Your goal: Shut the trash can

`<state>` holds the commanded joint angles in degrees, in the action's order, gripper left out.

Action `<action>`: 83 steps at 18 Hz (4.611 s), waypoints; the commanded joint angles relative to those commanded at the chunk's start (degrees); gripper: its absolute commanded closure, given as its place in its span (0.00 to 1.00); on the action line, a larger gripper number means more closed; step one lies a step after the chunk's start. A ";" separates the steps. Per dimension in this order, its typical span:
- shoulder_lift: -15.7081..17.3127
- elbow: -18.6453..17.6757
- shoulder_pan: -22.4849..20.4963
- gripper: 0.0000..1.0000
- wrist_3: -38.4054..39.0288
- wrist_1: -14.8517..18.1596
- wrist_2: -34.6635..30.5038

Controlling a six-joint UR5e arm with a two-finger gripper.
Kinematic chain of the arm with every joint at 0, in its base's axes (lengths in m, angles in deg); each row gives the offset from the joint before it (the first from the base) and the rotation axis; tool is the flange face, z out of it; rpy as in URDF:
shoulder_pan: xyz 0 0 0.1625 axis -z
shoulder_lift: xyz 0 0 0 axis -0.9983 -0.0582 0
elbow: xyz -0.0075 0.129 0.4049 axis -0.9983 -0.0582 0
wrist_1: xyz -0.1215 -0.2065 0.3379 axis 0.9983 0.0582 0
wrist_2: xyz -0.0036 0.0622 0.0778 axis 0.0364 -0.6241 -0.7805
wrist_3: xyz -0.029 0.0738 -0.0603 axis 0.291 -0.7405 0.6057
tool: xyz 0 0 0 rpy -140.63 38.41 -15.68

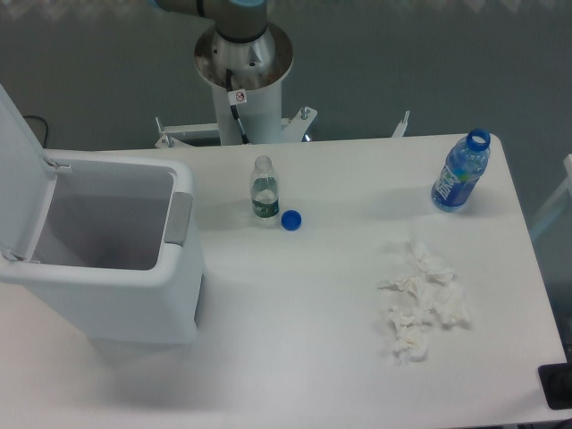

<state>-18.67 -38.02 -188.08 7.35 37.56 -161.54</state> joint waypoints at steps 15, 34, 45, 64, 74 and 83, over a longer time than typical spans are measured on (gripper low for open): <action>0.44 -1.49 -8.36 0.00 -0.18 -0.35 -2.11; 0.09 -2.81 -15.30 0.00 -0.18 -1.14 -4.57; -0.18 -3.69 -17.85 0.00 -0.09 -2.81 -5.98; -2.81 -3.69 -21.36 0.00 -0.09 -3.69 -5.80; -4.66 -3.69 -21.54 0.00 -0.09 -4.13 -5.89; -5.18 -3.69 -22.07 0.00 -0.09 -4.13 -5.89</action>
<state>-23.85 -41.71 -210.15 7.26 33.43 -167.43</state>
